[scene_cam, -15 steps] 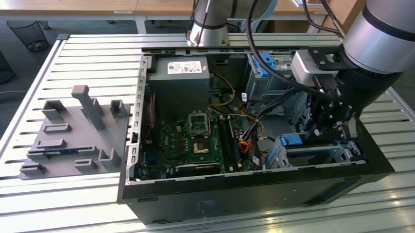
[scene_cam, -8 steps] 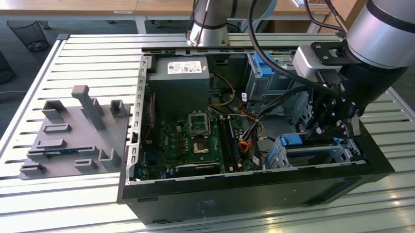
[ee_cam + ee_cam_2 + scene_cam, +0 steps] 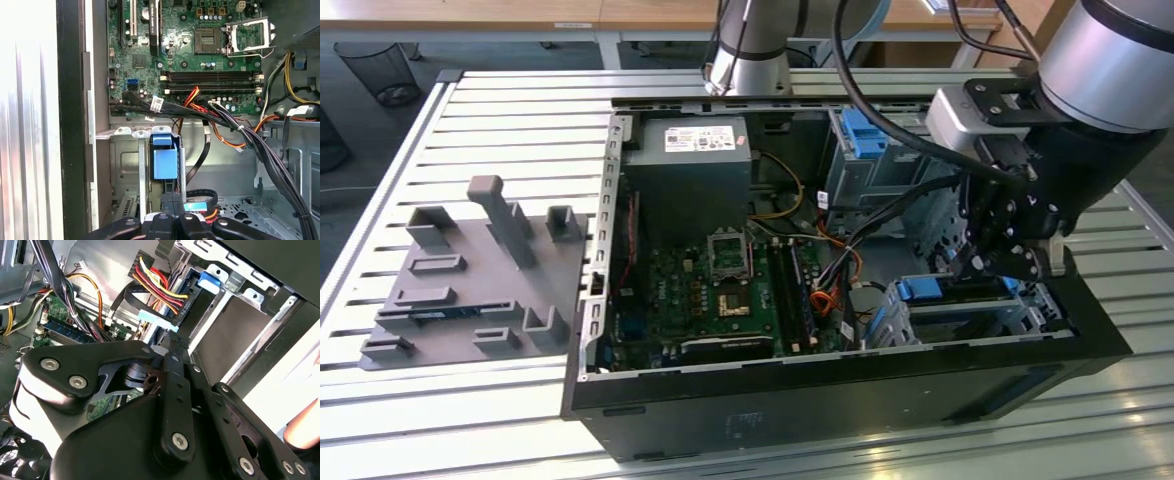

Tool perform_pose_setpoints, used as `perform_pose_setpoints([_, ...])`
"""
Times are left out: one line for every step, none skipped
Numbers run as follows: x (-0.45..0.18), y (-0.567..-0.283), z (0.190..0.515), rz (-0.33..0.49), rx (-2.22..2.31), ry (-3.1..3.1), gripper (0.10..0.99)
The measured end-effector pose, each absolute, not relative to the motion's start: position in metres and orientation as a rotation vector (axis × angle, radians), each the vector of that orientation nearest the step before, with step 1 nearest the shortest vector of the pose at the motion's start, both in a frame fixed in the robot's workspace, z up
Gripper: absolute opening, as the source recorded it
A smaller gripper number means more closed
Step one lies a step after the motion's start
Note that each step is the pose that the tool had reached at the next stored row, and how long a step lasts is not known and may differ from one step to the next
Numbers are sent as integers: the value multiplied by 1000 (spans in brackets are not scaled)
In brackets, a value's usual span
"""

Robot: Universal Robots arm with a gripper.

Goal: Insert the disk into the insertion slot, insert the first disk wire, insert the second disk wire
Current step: 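Insert the second disk wire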

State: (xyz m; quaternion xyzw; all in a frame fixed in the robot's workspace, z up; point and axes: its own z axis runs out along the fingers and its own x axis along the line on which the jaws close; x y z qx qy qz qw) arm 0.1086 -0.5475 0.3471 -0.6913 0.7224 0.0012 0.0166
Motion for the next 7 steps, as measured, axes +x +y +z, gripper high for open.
perform_pose_setpoints([109, -547, 348, 4, -2149, 2246, 106])
perform_pose_setpoints([109, -547, 348, 3, -2150, 2246, 106])
perform_pose_setpoints([109, -547, 349, 4, -2150, 2246, 106])
perform_pose_setpoints([109, -547, 350, 3, -2150, 2247, 106])
perform_pose_setpoints([109, -547, 350, 4, -2150, 2247, 106])
perform_pose_setpoints([109, -547, 350, 4, -2150, 2247, 106])
perform_pose_setpoints([109, -547, 350, 4, -2150, 2246, 106])
